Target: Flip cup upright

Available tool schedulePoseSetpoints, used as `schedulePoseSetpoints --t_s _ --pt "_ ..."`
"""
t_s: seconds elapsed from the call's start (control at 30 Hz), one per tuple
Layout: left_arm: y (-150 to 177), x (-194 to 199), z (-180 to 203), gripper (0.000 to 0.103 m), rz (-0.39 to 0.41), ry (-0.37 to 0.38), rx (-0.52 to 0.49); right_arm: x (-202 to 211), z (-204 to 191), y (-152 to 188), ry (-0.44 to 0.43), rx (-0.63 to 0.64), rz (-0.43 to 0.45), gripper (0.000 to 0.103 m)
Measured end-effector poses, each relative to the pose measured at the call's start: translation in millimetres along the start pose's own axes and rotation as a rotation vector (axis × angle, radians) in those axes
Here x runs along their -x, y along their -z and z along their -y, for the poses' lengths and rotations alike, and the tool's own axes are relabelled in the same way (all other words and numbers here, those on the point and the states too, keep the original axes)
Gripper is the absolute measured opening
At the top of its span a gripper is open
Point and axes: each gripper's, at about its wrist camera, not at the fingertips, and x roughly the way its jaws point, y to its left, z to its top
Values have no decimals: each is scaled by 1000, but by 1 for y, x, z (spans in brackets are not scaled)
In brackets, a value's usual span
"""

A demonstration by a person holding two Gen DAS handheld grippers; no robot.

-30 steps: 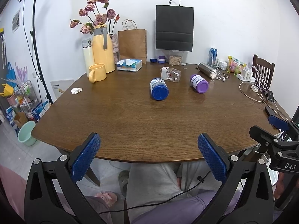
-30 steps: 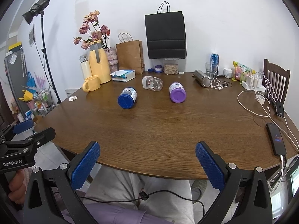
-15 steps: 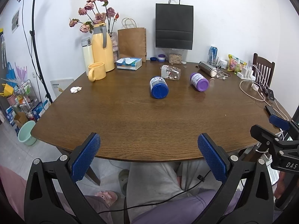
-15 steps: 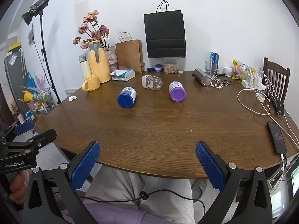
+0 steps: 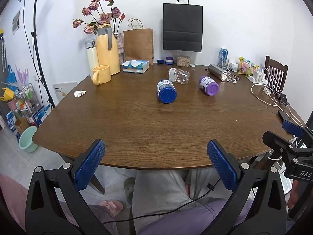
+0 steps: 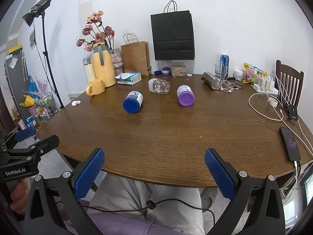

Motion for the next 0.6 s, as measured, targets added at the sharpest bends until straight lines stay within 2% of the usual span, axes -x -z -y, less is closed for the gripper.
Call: schedulePoseSetpoints --t_s 0.6 --pt "1 -5 -1 103 -10 1 0 -1 -1 3 -8 -1 -6 103"
